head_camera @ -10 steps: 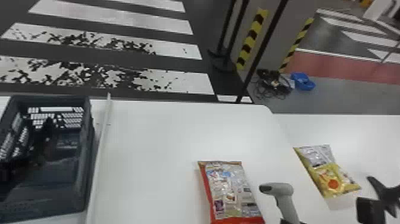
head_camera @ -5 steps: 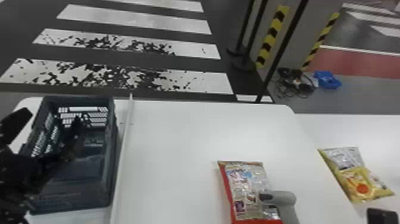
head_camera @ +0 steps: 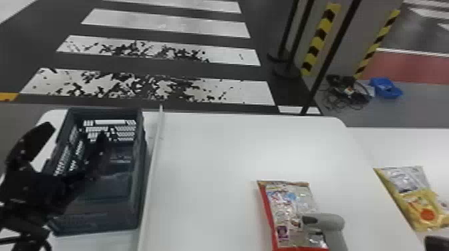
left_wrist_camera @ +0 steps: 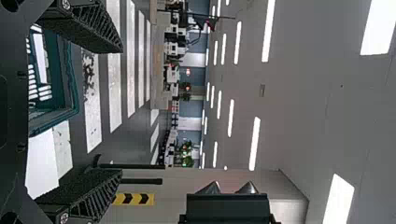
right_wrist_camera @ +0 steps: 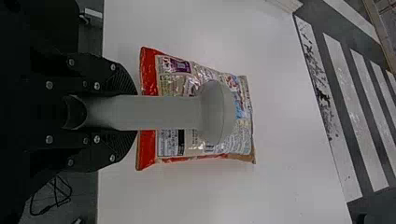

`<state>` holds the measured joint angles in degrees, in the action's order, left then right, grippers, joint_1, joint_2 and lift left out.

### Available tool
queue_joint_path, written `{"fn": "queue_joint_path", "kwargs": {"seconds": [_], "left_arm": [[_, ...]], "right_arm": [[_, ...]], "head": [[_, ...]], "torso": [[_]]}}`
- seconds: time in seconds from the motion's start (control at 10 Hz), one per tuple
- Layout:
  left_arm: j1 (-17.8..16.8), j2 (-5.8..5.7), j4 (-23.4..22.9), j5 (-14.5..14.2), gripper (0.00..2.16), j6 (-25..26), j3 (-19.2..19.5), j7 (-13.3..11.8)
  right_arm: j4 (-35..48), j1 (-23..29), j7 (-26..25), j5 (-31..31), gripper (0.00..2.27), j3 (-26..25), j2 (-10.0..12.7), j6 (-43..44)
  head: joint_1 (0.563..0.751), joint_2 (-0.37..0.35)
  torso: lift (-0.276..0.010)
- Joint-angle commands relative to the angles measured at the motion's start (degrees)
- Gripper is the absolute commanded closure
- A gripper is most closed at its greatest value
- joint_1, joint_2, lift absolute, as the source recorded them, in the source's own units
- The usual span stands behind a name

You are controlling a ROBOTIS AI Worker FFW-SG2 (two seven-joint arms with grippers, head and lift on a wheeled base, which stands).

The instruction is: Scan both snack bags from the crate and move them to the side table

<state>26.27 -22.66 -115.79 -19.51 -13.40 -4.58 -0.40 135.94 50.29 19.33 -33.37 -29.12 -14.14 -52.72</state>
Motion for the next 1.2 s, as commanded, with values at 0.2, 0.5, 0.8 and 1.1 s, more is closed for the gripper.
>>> {"fn": "queue_joint_path", "kwargs": {"seconds": [0.2,0.5,0.8,1.1], "left_arm": [[0.01,0.16,-0.22,0.08,0.08,0.0,0.01,-0.12],[0.45,0.42,-0.4,0.44,0.08,0.35,-0.16,-0.39],[1.85,0.95,-1.1,1.49,0.08,0.53,0.19,-0.39],[2.29,1.3,-1.72,1.49,0.08,1.05,0.54,-0.39]], "right_arm": [[-5.6,-3.88,-0.52,0.59,2.24,-0.85,-3.96,6.88],[-18.69,-15.22,-1.31,4.02,2.24,1.87,-9.85,12.33],[-32.58,-23.22,-0.43,4.89,2.24,6.18,-13.37,17.25],[-40.32,-26.65,0.53,5.07,2.21,8.02,-14.33,18.3]], "head": [[0.695,-0.19],[0.695,-0.251],[0.695,-0.301],[0.695,-0.328]], "torso": [[-0.095],[-0.095],[-0.095],[-0.095]]}}
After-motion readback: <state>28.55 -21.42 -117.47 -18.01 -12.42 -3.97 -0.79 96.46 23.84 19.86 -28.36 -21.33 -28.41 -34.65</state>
